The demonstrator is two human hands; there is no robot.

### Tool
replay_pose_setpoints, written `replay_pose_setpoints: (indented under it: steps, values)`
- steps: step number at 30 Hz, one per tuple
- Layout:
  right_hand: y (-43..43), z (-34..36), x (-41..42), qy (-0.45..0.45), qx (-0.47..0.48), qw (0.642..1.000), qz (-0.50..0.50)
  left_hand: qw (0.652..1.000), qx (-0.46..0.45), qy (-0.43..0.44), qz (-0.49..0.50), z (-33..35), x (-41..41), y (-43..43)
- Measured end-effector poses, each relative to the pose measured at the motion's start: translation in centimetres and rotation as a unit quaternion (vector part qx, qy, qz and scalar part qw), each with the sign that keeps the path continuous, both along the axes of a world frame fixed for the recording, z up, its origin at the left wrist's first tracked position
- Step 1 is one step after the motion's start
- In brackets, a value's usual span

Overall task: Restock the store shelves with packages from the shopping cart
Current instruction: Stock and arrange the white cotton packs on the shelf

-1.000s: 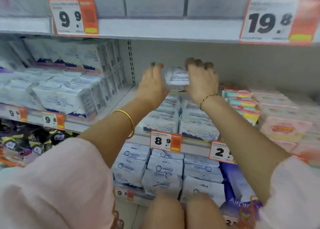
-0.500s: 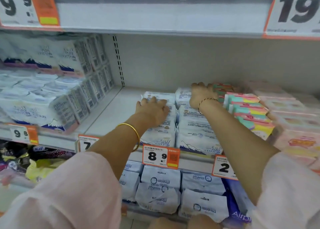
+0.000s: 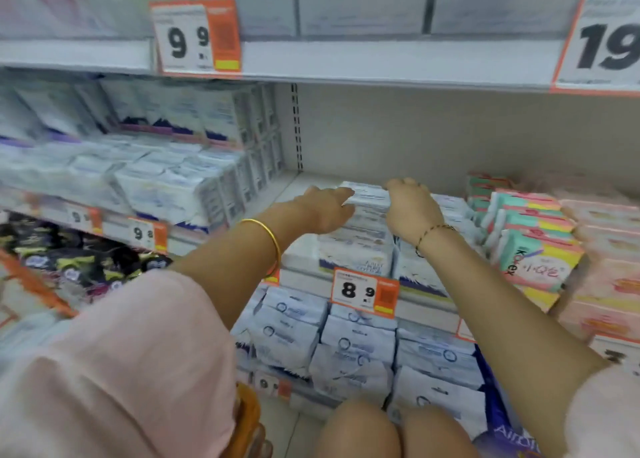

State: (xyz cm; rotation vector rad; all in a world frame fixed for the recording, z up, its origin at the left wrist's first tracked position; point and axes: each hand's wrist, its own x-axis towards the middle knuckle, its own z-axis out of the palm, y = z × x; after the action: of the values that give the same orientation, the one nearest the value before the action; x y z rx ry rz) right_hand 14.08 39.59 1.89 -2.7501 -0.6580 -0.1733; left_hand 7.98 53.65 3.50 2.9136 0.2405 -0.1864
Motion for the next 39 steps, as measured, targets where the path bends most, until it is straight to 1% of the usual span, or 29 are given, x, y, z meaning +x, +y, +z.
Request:
replay_pose_setpoints:
  steps: [3, 5, 9, 12, 14, 17, 19, 21, 25, 28, 30, 33, 35, 36, 37, 39]
  values:
    - [2.7, -0.3, -5.6, 0.014, 0.081, 0.99, 0.112, 0.999, 0.009, 0.037, 0.027, 2.3, -5.8, 2.2]
    - [4.5, -0.7, -9.8, 0.044, 0.107, 0.975, 0.188, 0.996, 0.011, 0.065, 0.052, 3.2, -10.6, 3.7]
    - [7.6, -1.8, -17.7, 0.109, 0.092, 0.938, 0.316, 0.985, 0.041, 0.125, 0.11, 4.3, -20.2, 6.1]
    - [9.0, -1.9, -21.8, 0.137, 0.083, 0.911, 0.379, 0.973, 0.033, 0.184, 0.134, 4.3, -25.7, 7.1]
    - [9.3, -1.7, -23.6, 0.145, 0.072, 0.906, 0.392, 0.959, 0.042, 0.223, 0.166, 4.2, -28.3, 7.5]
    - [9.5, -1.5, -24.9, 0.142, 0.062, 0.906, 0.393, 0.926, 0.081, 0.283, 0.236, 4.0, -30.8, 7.9]
    - [9.5, -1.4, -25.5, 0.134, 0.06, 0.906, 0.397, 0.912, 0.137, 0.304, 0.241, 4.2, -31.7, 7.8]
    - [9.7, -1.5, -25.9, 0.13, 0.059, 0.907, 0.397, 0.899, 0.201, 0.318, 0.224, 4.3, -32.2, 7.5]
    - [10.1, -1.8, -26.5, 0.127, 0.06, 0.905, 0.401, 0.891, 0.23, 0.333, 0.204, 4.5, -32.8, 5.7]
    - [10.3, -2.1, -26.9, 0.126, 0.058, 0.902, 0.408, 0.899, 0.268, 0.309, 0.156, 4.0, -32.9, 4.3]
    - [10.4, -2.2, -27.3, 0.127, 0.066, 0.9, 0.412, 0.911, 0.268, 0.283, 0.137, 3.3, -32.8, 3.9]
    - [10.4, -2.4, -27.5, 0.13, 0.084, 0.899, 0.41, 0.924, 0.236, 0.259, 0.151, 2.7, -32.8, 4.1]
    - [10.1, -2.3, -27.2, 0.155, 0.119, 0.895, 0.402, 0.938, 0.203, 0.229, 0.165, 3.0, -32.8, 4.5]
    - [9.9, -2.1, -27.0, 0.187, 0.157, 0.886, 0.394, 0.947, 0.18, 0.204, 0.173, 3.3, -32.8, 4.6]
    - [9.7, -1.8, -26.7, 0.238, 0.207, 0.868, 0.383, 0.958, 0.148, 0.169, 0.18, 3.7, -32.6, 4.7]
    - [8.8, -0.8, -25.7, 0.36, 0.301, 0.803, 0.368, 0.98, 0.067, 0.069, 0.177, 4.6, -31.6, 4.7]
